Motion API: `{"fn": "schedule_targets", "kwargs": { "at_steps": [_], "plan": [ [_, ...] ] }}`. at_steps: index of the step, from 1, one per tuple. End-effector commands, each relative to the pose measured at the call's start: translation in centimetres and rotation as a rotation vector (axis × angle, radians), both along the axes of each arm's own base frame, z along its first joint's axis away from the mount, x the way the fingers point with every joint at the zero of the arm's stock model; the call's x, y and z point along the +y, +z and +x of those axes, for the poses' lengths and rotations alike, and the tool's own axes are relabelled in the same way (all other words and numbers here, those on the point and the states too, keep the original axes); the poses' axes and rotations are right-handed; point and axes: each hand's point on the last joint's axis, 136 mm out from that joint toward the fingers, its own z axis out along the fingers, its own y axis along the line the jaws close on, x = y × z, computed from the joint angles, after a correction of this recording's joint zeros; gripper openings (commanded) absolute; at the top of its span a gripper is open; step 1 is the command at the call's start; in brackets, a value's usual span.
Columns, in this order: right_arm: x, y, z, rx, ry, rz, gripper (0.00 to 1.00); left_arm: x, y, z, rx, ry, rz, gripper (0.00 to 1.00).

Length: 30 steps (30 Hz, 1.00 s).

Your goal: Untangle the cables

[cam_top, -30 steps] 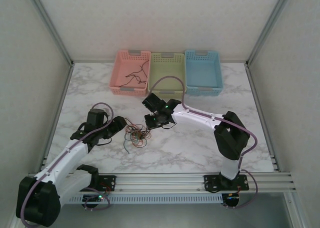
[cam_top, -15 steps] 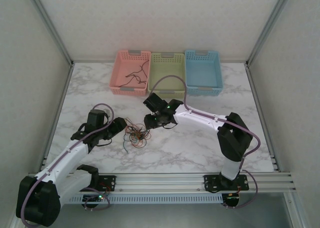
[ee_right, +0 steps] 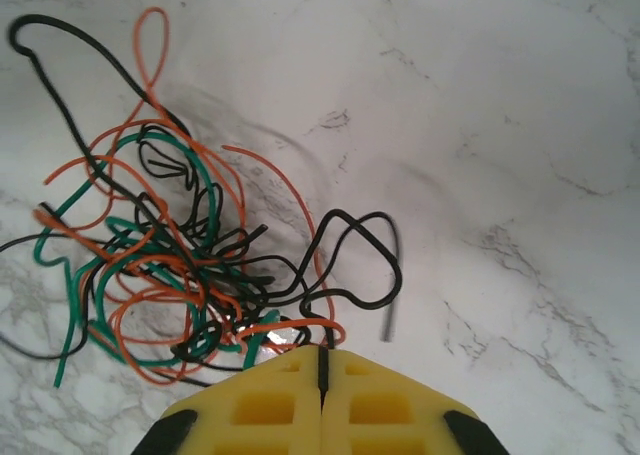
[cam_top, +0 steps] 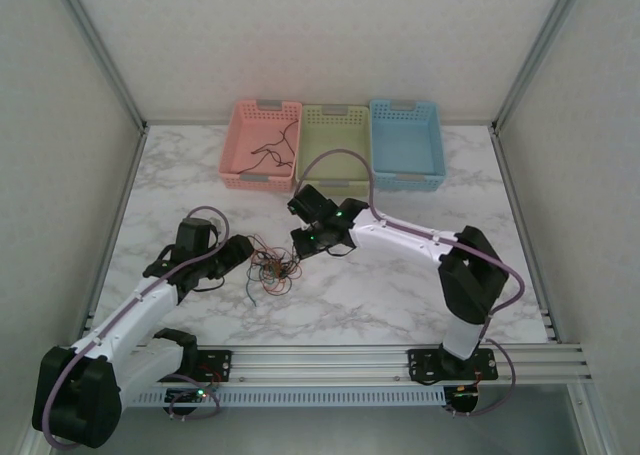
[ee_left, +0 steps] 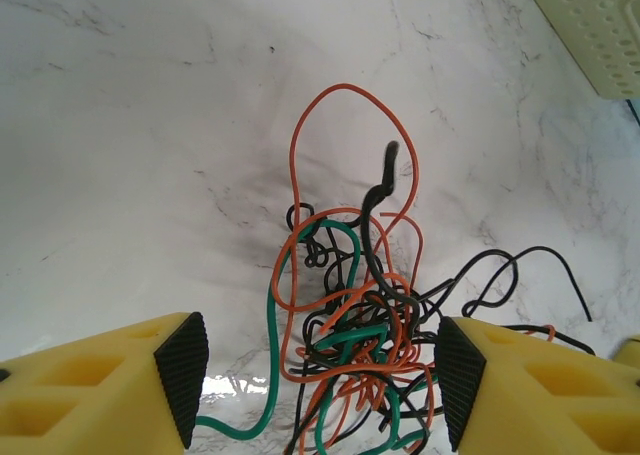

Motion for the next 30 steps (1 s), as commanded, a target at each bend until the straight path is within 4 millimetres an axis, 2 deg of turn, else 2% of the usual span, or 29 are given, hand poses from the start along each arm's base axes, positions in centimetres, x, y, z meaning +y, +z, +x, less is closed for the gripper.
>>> {"fn": "schedule_targets", "kwargs": {
  "at_steps": [1, 6, 7, 8, 10, 11, 16, 21, 26, 30],
  "plan": [
    [-1.2, 3.6, -0.1, -0.099, 0.08, 0.037, 0.0, -0.5, 0.7, 0.0, -0.026, -0.032, -0.008, 0.63],
    [-3.4, 4.4, 0.7, -0.089, 0.017, 0.101, 0.0, -1.5, 2.1, 0.1, -0.07, -0.076, -0.056, 0.62],
    [-3.5, 4.4, 0.8, -0.083, -0.002, 0.115, 0.03, -1.4, 2.2, 0.1, -0.073, -0.072, -0.048, 0.62],
    [-3.4, 4.1, 0.8, -0.066, -0.016, 0.128, 0.14, -1.2, 2.2, 0.3, -0.077, -0.066, -0.037, 0.62],
    [-2.6, 3.7, 0.4, -0.018, -0.003, 0.155, 0.27, -1.0, 2.1, 0.7, -0.071, -0.058, -0.018, 0.62],
    [-2.3, 3.5, 0.4, -0.002, -0.007, 0.162, 0.3, -1.1, 2.1, 1.0, -0.069, -0.058, -0.016, 0.62],
    [-2.6, 3.0, 0.4, -0.003, -0.026, 0.151, 0.32, -1.5, 1.6, 2.8, -0.052, -0.057, 0.002, 0.58],
    [-3.1, 2.4, -0.1, 0.015, -0.028, 0.139, 0.32, -2.3, 1.3, 4.4, -0.049, -0.077, 0.018, 0.44],
    [-3.3, 2.6, -0.5, 0.024, -0.031, 0.158, 0.32, -2.9, -0.4, 4.9, -0.011, -0.101, 0.035, 0.12],
    [-3.3, 3.1, -0.8, 0.019, -0.018, 0.18, 0.33, -2.7, -1.1, 4.8, 0.0, -0.098, 0.059, 0.04]
  ]
}}
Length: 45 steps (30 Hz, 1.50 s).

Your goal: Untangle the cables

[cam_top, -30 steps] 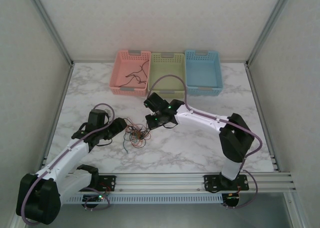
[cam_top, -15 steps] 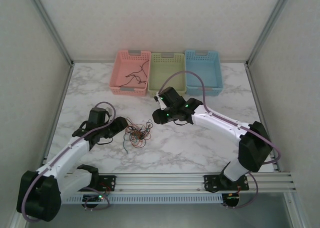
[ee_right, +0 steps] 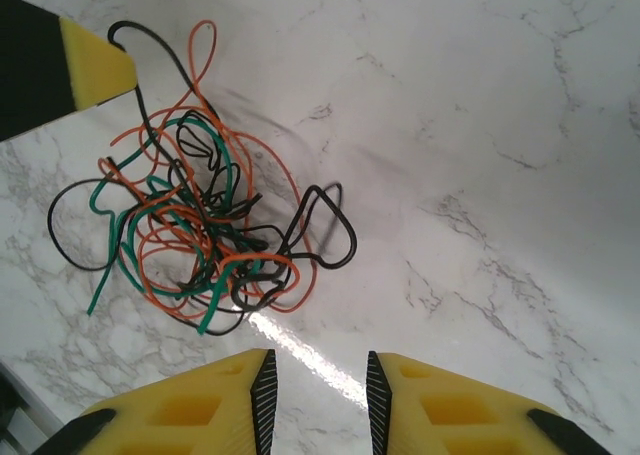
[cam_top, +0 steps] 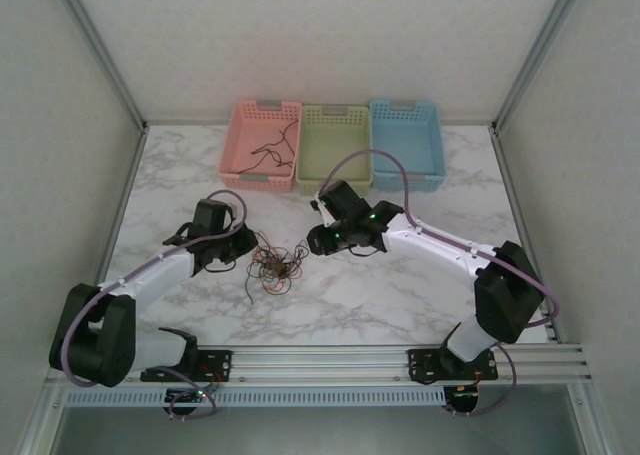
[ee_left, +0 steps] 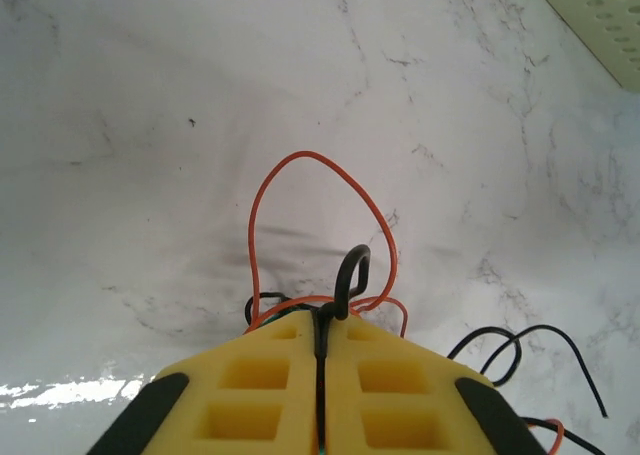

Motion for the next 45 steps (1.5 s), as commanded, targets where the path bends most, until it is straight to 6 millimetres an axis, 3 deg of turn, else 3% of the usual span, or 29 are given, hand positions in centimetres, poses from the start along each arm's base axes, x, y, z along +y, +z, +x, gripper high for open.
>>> {"fn": "schedule_targets", "kwargs": {
  "at_steps": [1, 4, 10, 13, 18, 21, 27, 33, 35, 37, 40, 45],
  "plan": [
    [0.2, 1.7, -0.5, -0.017, 0.009, 0.054, 0.33, -0.2, 0.4, 0.4, -0.022, -0.013, 0.022, 0.0],
    [0.0, 1.8, -0.7, -0.02, 0.006, 0.061, 0.34, -0.2, 1.2, 0.3, -0.043, -0.012, 0.01, 0.0],
    [1.4, 4.5, -1.9, -0.013, -0.02, 0.23, 0.43, -0.1, 7.0, -0.5, -0.209, -0.013, -0.044, 0.0],
    [2.4, 4.3, -2.2, 0.036, -0.041, 0.291, 0.51, -0.4, 9.3, -0.9, -0.266, -0.02, -0.097, 0.0],
    [4.6, 3.8, -2.8, 0.044, -0.006, 0.299, 0.53, -1.6, 11.3, -1.5, -0.293, -0.047, -0.199, 0.0],
    [5.2, 2.6, -2.1, 0.062, -0.032, 0.262, 0.51, -1.3, 11.4, -1.9, -0.282, -0.032, -0.195, 0.0],
    [6.2, 0.5, -0.8, 0.054, -0.029, 0.185, 0.47, -0.2, 9.4, -2.7, -0.204, 0.007, -0.141, 0.0],
    [7.1, 0.1, 0.2, 0.023, 0.017, 0.127, 0.49, 1.1, 8.5, -3.3, -0.186, 0.034, -0.063, 0.0],
    [7.6, 0.5, 0.4, 0.014, 0.02, 0.148, 0.51, 1.4, 8.2, -3.3, -0.181, 0.046, -0.052, 0.22],
    [7.7, 0.8, 0.8, -0.007, 0.02, 0.145, 0.52, 1.7, 8.2, -3.4, -0.185, 0.054, -0.04, 0.32],
    [7.2, 1.5, 2.1, -0.072, 0.007, 0.088, 0.53, 2.0, 8.3, -3.5, -0.189, 0.058, -0.019, 0.36],
    [4.3, 1.6, 5.4, -0.164, -0.083, -0.07, 0.56, 2.2, 8.3, -3.8, -0.188, 0.05, -0.006, 0.36]
  ]
}}
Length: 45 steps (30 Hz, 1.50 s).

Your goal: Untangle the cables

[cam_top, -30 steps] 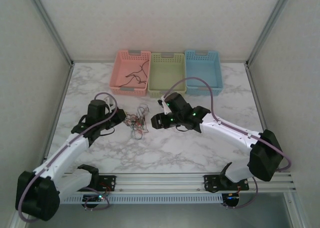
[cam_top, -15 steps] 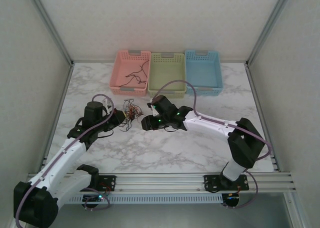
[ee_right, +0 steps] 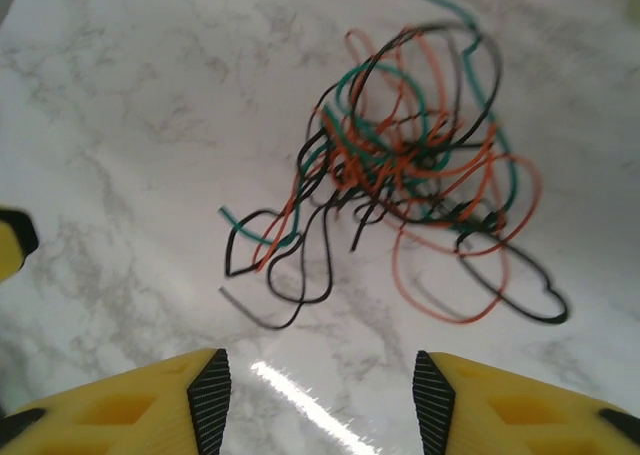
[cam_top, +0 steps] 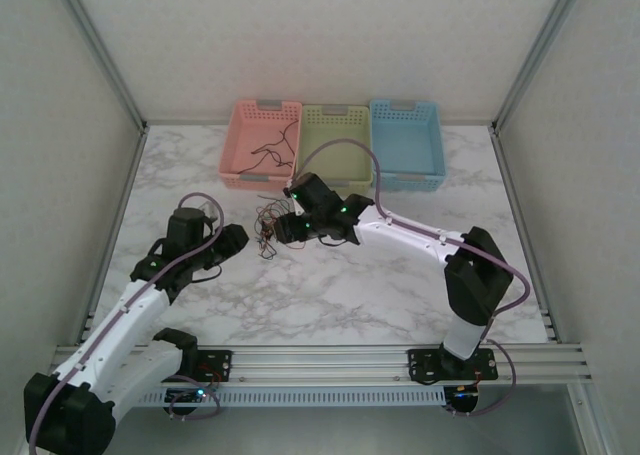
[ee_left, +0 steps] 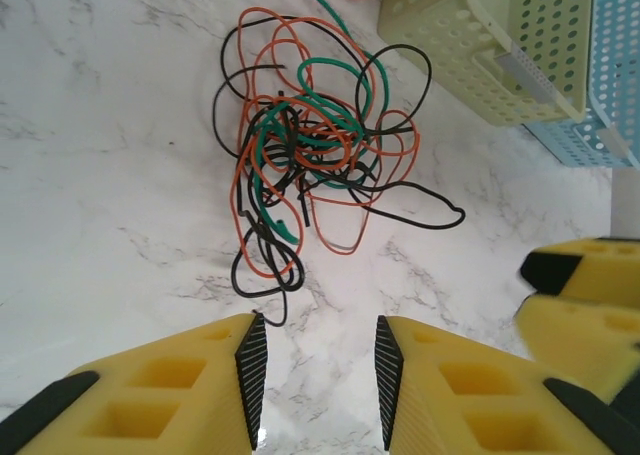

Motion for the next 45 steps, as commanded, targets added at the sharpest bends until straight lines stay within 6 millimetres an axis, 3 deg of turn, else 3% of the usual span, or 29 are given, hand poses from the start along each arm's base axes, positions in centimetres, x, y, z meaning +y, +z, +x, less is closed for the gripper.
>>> {"fn": "schedule_targets", "kwargs": {
  "at_steps": [1, 3, 9, 16, 21, 23, 27, 30, 37, 45],
  "plan": [
    [-2.7, -0.7, 2.5, -0.05, -0.069, -0.133, 0.56, 0.2, 0.4, -0.4, -0.01, -0.006, 0.025, 0.36],
    [-3.5, -1.4, 3.3, -0.031, -0.103, -0.144, 0.57, 0.2, 0.3, -0.4, -0.01, -0.005, 0.024, 0.36],
    [-2.6, -4.8, 3.5, 0.017, -0.021, -0.2, 0.58, 0.1, -0.1, -0.5, 0.002, -0.016, 0.028, 0.36],
    [-3.7, -7.8, 5.1, 0.027, -0.037, -0.274, 0.58, 0.2, -0.3, -0.6, 0.008, -0.018, 0.035, 0.36],
    [-3.0, -9.0, 4.7, 0.066, 0.012, -0.273, 0.49, 0.1, -0.6, -0.7, 0.014, -0.022, 0.034, 0.36],
    [-2.6, -8.8, 4.5, 0.065, 0.028, -0.248, 0.41, 0.1, -0.7, -0.7, 0.015, -0.025, 0.031, 0.36],
    [-1.8, -7.4, 4.0, 0.051, 0.069, -0.184, 0.14, 0.0, -0.9, -0.7, 0.019, -0.027, 0.03, 0.36],
    [-1.5, -5.8, 3.0, 0.041, 0.125, -0.142, 0.0, -0.2, -1.1, -0.9, 0.028, -0.036, 0.019, 0.39],
    [-2.6, -2.0, 0.0, -0.005, 0.194, -0.018, 0.0, -2.2, -1.7, -1.3, 0.057, -0.143, -0.041, 0.57],
    [-3.4, -1.6, -2.0, 0.034, 0.189, 0.047, 0.0, -3.7, -2.8, -1.6, 0.075, -0.197, -0.074, 0.61]
  ]
}}
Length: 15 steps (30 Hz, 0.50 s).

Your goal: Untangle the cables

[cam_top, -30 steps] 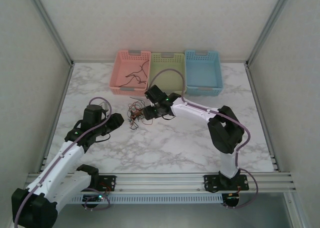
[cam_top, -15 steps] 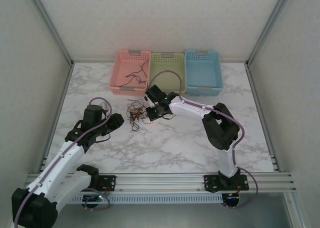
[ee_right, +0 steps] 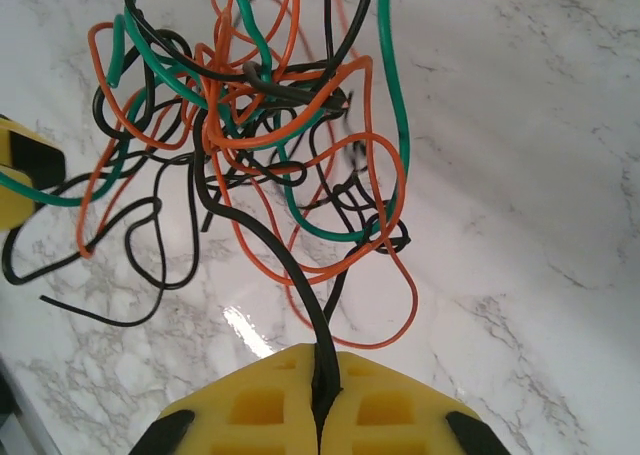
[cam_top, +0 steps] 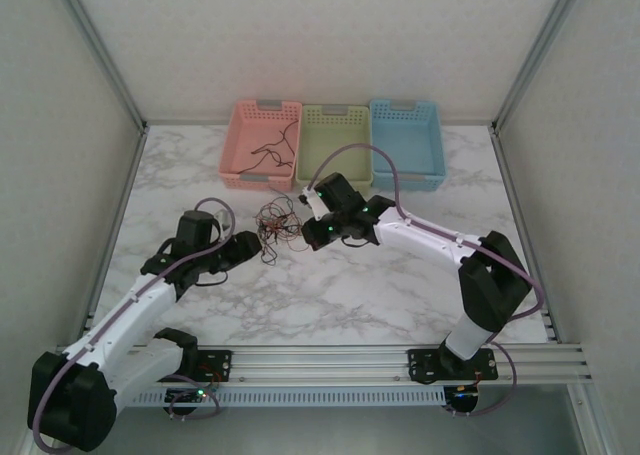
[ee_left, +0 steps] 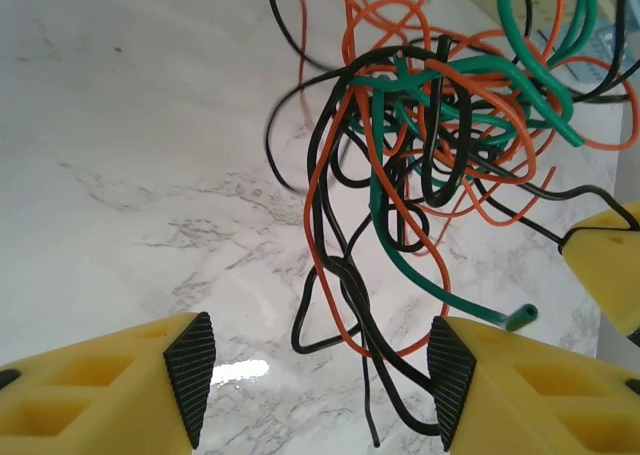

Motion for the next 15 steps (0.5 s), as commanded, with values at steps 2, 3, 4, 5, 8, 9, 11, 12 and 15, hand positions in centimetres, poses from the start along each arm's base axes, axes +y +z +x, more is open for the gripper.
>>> {"fn": "schedule_targets", "kwargs": {
  "at_steps": [2, 3, 4, 5, 8, 9, 11, 12, 15],
  "plan": [
    [0.3, 0.4, -0.6, 0.013, 0.012, 0.045, 0.0, -1.5, 0.2, -0.2, -0.014, -0.06, -0.041, 0.62],
    [0.4, 0.4, -0.7, 0.015, 0.018, 0.042, 0.0, -1.8, 0.2, -0.2, -0.013, -0.066, -0.049, 0.63],
    [0.4, 0.4, -0.6, 0.012, 0.021, 0.037, 0.0, -2.0, 0.3, -0.1, -0.015, -0.07, -0.058, 0.66],
    [0.4, 0.4, -0.5, 0.01, 0.022, 0.034, 0.0, -2.2, 0.2, -0.1, -0.012, -0.073, -0.062, 0.67],
    [0.7, 0.6, -0.6, 0.015, 0.032, 0.044, 0.0, -2.6, -0.2, 0.1, -0.008, -0.075, -0.057, 0.68],
    [0.8, 0.6, -0.6, 0.017, 0.032, 0.049, 0.0, -2.7, -0.3, 0.2, -0.005, -0.072, -0.052, 0.68],
    [0.9, 0.4, -0.6, 0.022, 0.034, 0.048, 0.0, -2.9, -0.3, 0.4, -0.007, -0.071, -0.056, 0.68],
    [0.9, 0.2, -0.6, 0.026, 0.034, 0.044, 0.0, -3.0, -0.2, 0.5, -0.01, -0.069, -0.057, 0.69],
    [0.9, -0.3, -0.7, 0.036, 0.037, 0.027, 0.0, -3.3, 0.1, 0.8, -0.028, -0.057, -0.066, 0.73]
  ]
}}
